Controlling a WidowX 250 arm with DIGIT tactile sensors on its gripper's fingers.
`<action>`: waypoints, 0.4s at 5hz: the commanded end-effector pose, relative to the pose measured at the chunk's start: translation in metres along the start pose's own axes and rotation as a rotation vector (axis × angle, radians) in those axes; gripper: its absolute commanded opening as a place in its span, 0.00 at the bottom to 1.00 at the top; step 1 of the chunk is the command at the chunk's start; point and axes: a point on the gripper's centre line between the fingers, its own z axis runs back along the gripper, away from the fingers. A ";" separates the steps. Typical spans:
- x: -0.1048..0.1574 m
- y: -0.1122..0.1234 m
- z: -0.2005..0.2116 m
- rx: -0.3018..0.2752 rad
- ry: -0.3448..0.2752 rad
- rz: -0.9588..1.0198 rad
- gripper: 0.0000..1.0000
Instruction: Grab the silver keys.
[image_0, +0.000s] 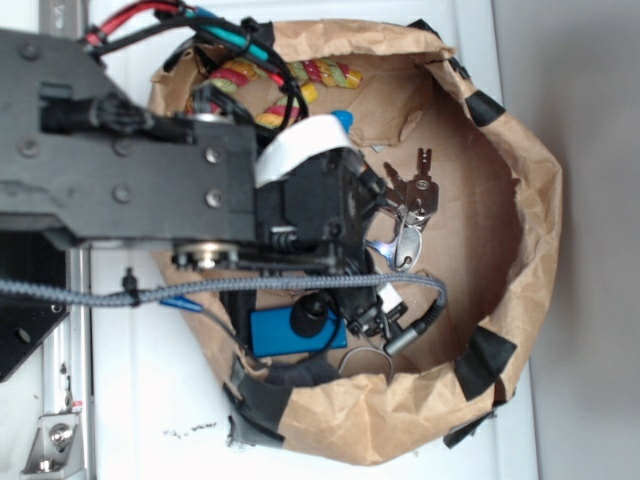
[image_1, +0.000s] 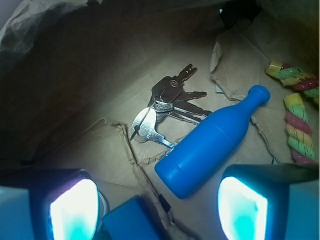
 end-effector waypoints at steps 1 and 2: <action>0.015 0.000 0.009 -0.021 -0.037 0.018 1.00; 0.025 -0.009 -0.011 -0.040 -0.108 0.077 1.00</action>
